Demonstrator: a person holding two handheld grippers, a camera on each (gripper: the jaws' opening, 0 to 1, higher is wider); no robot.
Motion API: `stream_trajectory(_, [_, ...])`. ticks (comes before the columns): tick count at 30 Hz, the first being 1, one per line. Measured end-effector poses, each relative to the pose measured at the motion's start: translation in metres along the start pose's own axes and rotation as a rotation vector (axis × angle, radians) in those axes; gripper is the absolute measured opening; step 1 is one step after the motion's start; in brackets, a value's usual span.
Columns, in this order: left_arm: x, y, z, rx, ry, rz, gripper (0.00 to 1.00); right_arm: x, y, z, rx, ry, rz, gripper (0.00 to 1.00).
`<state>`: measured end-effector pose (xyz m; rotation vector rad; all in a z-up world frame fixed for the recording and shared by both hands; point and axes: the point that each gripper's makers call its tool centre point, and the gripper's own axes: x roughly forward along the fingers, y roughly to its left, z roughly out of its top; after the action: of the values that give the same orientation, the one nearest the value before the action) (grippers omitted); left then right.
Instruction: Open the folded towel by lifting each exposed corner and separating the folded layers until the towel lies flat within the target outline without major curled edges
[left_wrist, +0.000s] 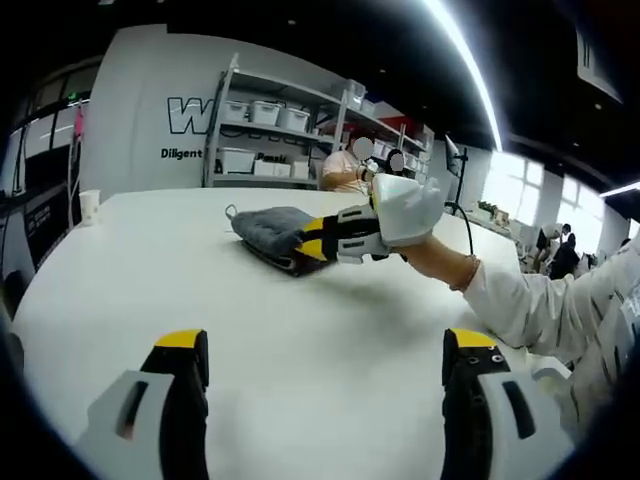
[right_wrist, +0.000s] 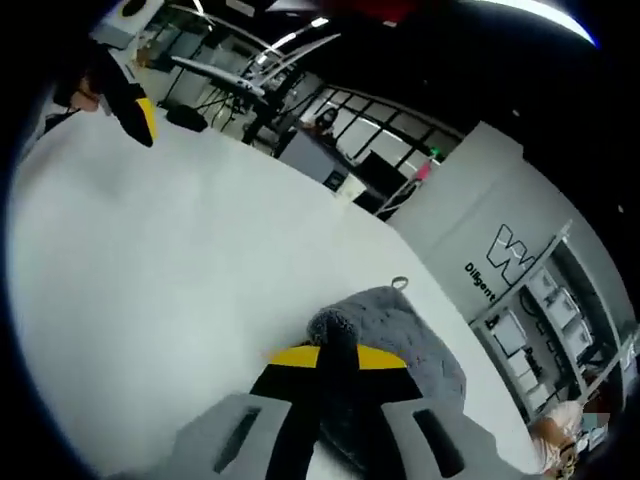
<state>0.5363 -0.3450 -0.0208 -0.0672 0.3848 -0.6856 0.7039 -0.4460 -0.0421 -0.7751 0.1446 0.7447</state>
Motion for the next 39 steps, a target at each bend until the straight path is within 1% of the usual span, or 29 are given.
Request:
stream_trajectory(3, [-0.001,0.000,0.000,0.000,0.000,0.003,0.95,-0.001,0.003,0.004,0.069,-0.020,0.022,0.02])
stream_trajectory(7, [-0.001,0.000,-0.002,0.000,0.007,0.003,0.95,-0.003,0.004,0.011,0.129,-0.031,0.033,0.01])
stream_trajectory(10, [-0.001,0.000,-0.003,0.000,0.008,0.003,0.95,-0.008,0.008,0.021,0.199,-0.064,0.056,0.01])
stream_trajectory(14, [-0.001,0.000,-0.002,-0.001,0.006,0.002,0.94,-0.014,0.009,0.029,0.233,-0.076,0.061,0.01])
stream_trajectory(19, [-0.001,-0.001,-0.002,-0.001,0.006,0.000,0.94,-0.019,0.009,0.038,0.356,-0.119,0.075,0.00])
stream_trajectory(23, [0.000,-0.005,0.001,-0.009,-0.004,-0.018,0.94,-0.022,0.004,0.040,0.370,-0.130,0.063,0.00])
stream_trajectory(24, [0.000,-0.005,0.001,-0.007,-0.004,-0.020,0.93,-0.024,0.001,0.040,0.413,-0.142,0.060,0.00])
stream_trajectory(26, [0.000,-0.006,-0.001,0.000,0.008,-0.022,0.94,-0.027,-0.002,0.043,0.451,-0.165,0.064,0.00])
stream_trajectory(29, [0.000,-0.006,-0.001,-0.001,0.008,-0.019,0.93,-0.033,-0.012,0.043,0.453,-0.178,0.034,0.00])
stream_trajectory(32, [0.000,-0.007,-0.001,-0.002,0.005,-0.022,0.93,-0.039,-0.020,0.046,0.479,-0.200,0.023,0.00])
stream_trajectory(35, [0.001,-0.007,-0.002,-0.002,0.009,-0.023,0.93,-0.047,-0.035,0.047,0.477,-0.217,-0.023,0.00])
stream_trajectory(39, [0.002,-0.007,-0.002,-0.002,0.012,-0.025,0.93,-0.058,-0.052,0.047,0.503,-0.238,-0.059,0.00])
